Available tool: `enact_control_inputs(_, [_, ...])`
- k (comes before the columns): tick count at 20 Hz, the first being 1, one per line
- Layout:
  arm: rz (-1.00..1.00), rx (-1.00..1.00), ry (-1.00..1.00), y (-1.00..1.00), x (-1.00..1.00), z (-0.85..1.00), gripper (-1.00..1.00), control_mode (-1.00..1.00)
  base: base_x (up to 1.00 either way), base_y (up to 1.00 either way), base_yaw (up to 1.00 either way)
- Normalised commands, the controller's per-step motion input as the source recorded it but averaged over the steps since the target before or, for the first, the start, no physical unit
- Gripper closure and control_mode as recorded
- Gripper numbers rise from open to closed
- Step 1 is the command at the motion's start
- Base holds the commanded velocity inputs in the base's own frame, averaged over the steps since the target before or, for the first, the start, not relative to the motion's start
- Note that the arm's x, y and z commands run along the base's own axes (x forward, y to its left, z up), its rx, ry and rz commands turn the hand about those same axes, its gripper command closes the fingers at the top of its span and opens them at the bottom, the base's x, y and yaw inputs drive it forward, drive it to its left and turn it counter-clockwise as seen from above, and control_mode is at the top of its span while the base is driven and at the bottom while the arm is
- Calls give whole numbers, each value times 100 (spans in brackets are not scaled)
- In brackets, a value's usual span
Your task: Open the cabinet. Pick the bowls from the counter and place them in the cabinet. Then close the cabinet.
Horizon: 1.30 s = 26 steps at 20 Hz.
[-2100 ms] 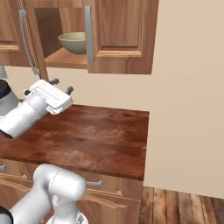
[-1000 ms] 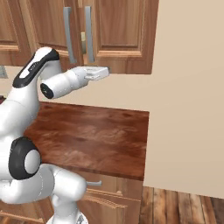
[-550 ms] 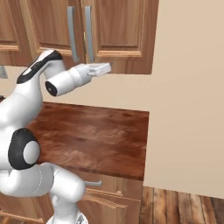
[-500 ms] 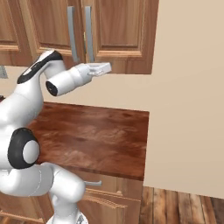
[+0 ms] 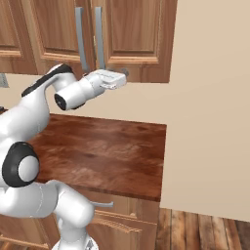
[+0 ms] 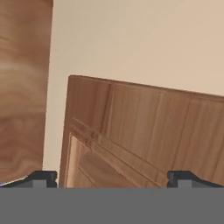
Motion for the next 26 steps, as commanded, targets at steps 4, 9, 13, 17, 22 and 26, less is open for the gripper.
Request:
enact_control_inputs(4, [-40,20,-37,97,38,-35,-100,-100,0,0,0])
enact_control_inputs(9, [-16,4,-39,100,17,-46,-100,-100,0,0,0])
enact_control_inputs(13, [-1,0,-20,100,77,-68,-100,-100,0,0,0])
enact_control_inputs(17, [-13,0,-23,100,100,-24,-100,-100,0,0,0])
enact_control_inputs(22, [-21,0,-23,100,100,-8,-100,-100,0,0,0])
enact_control_inputs(26, [-17,0,-9,95,100,0,-100,-100,0,0,0])
